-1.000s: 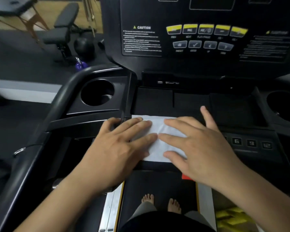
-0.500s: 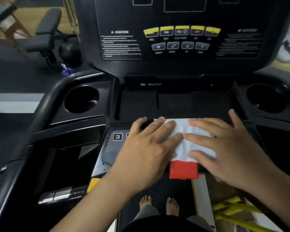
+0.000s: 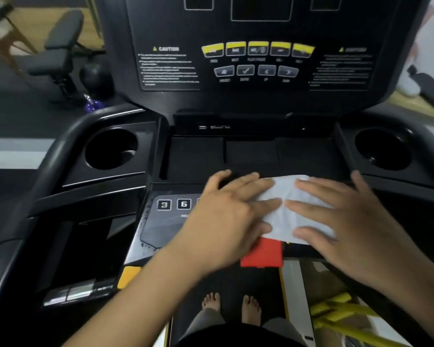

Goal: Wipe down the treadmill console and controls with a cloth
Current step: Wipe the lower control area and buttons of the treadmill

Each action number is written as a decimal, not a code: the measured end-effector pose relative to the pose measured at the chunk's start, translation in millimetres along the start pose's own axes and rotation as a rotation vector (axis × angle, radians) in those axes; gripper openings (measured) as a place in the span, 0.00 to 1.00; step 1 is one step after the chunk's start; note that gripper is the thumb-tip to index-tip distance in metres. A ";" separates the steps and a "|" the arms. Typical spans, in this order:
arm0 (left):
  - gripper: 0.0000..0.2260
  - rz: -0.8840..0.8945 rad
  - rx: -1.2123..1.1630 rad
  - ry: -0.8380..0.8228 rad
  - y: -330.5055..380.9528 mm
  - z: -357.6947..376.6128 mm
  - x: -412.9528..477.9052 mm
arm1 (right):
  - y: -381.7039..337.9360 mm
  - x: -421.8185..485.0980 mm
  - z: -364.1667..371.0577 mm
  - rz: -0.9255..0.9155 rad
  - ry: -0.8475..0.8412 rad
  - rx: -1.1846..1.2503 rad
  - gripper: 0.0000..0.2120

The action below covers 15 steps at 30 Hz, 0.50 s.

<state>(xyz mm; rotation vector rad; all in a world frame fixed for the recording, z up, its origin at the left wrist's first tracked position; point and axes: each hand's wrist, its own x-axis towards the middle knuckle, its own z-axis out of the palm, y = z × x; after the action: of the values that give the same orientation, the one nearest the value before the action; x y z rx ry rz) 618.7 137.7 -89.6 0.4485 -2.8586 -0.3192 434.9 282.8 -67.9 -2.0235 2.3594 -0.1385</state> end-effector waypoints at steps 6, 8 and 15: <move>0.21 -0.207 0.010 -0.060 -75.6 -47.7 -89.3 | -105.8 62.3 21.0 -0.178 0.121 0.109 0.19; 0.21 -0.266 0.011 -0.051 -87.1 -56.3 -108.4 | -133.7 75.4 25.4 -0.220 0.140 0.097 0.19; 0.19 -0.174 0.050 0.019 -54.1 -37.0 -79.4 | -98.6 48.4 22.9 -0.129 0.090 0.155 0.21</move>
<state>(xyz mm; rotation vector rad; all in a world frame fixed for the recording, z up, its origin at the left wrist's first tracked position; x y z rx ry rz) 716.6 106.6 -83.0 0.7082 -2.8193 -0.2725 526.4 219.0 -80.4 -2.1354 2.1881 -0.4102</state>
